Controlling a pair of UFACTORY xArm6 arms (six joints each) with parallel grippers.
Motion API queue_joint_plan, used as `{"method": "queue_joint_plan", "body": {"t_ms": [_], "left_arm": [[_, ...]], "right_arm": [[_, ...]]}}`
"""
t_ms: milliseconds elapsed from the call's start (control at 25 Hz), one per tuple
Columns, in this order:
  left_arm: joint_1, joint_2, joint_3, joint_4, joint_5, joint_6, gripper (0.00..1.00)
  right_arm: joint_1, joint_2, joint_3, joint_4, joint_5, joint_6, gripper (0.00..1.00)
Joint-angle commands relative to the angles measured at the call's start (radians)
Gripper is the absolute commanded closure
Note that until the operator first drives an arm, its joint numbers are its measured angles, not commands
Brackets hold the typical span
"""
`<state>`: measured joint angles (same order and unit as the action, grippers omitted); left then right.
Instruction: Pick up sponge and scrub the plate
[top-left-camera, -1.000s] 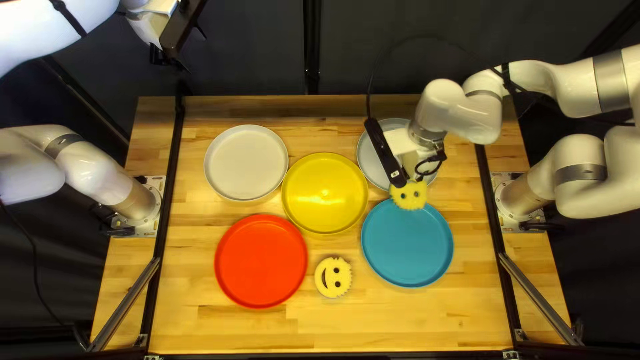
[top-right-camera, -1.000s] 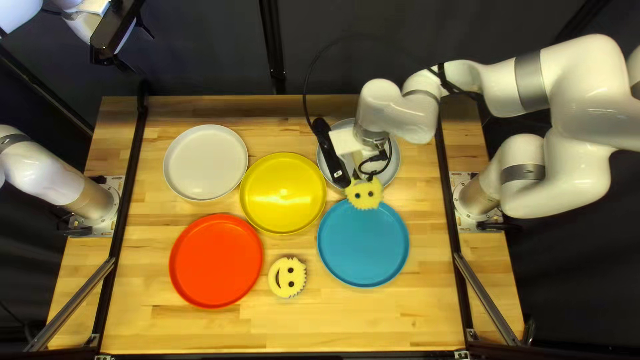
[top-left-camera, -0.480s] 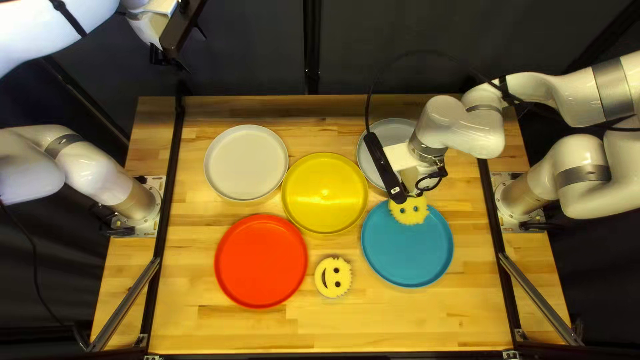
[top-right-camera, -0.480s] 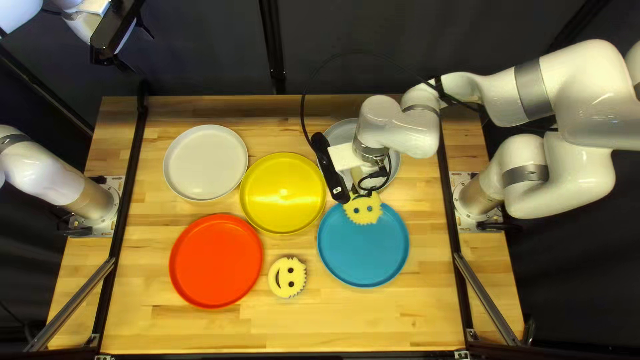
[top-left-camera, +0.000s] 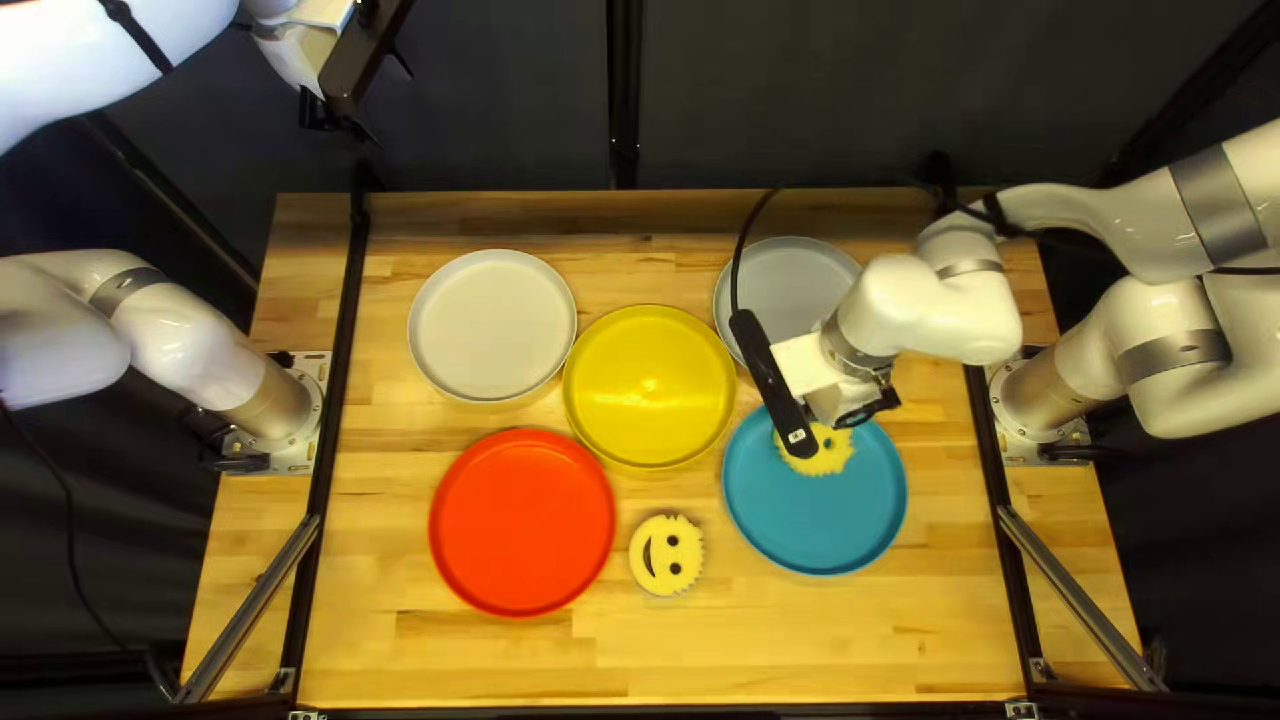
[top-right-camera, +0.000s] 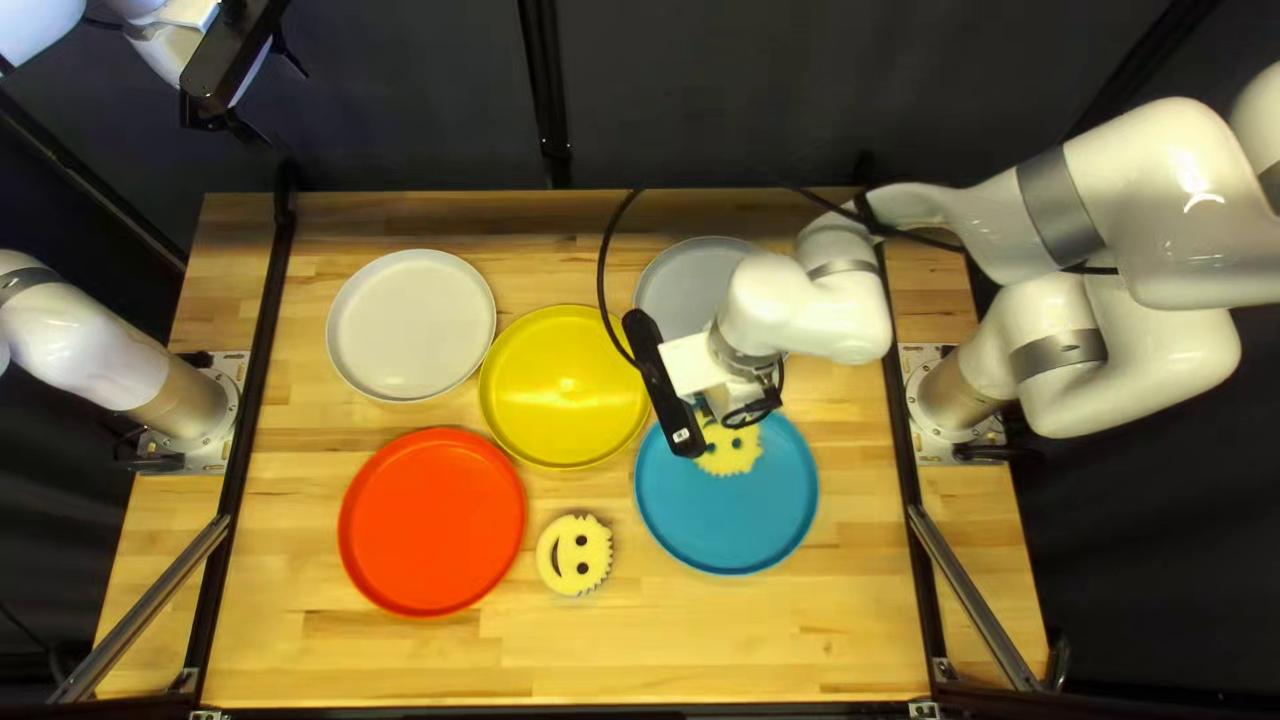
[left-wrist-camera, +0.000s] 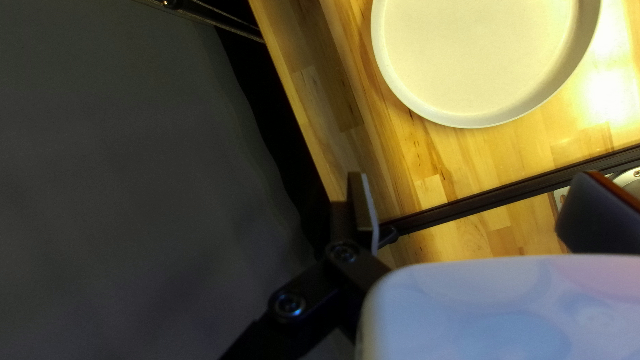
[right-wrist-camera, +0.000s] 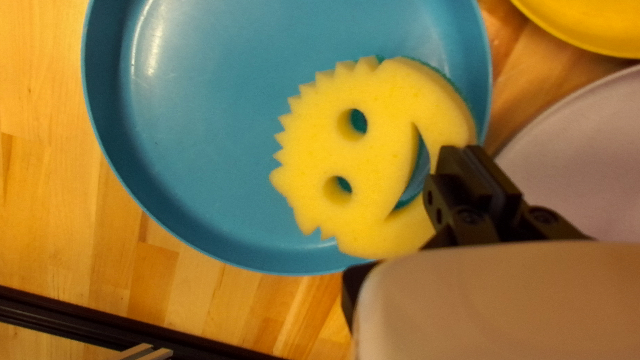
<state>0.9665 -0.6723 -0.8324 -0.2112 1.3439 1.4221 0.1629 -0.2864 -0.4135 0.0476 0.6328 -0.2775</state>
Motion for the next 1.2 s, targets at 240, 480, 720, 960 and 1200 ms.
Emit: {"method": "queue_joint_plan", "body": {"t_ms": [240, 480, 720, 960, 1200], "left_arm": [[0.0, 0.0, 0.0, 0.0, 0.0, 0.0, 0.0], [0.0, 0.0, 0.0, 0.0, 0.0, 0.0, 0.0], [0.0, 0.0, 0.0, 0.0, 0.0, 0.0, 0.0], [0.0, 0.0, 0.0, 0.0, 0.0, 0.0, 0.0], [0.0, 0.0, 0.0, 0.0, 0.0, 0.0, 0.0]], "right_arm": [[0.061, -0.027, 0.062, 0.015, -0.008, 0.015, 1.0], [0.056, -0.051, 0.085, 0.025, 0.011, -0.004, 1.0], [-0.038, -0.06, 0.089, -0.004, -0.008, -0.078, 1.0], [-0.075, -0.02, 0.061, -0.049, -0.045, -0.095, 1.0], [-0.04, -0.023, 0.076, -0.07, -0.056, -0.061, 1.0]]}}
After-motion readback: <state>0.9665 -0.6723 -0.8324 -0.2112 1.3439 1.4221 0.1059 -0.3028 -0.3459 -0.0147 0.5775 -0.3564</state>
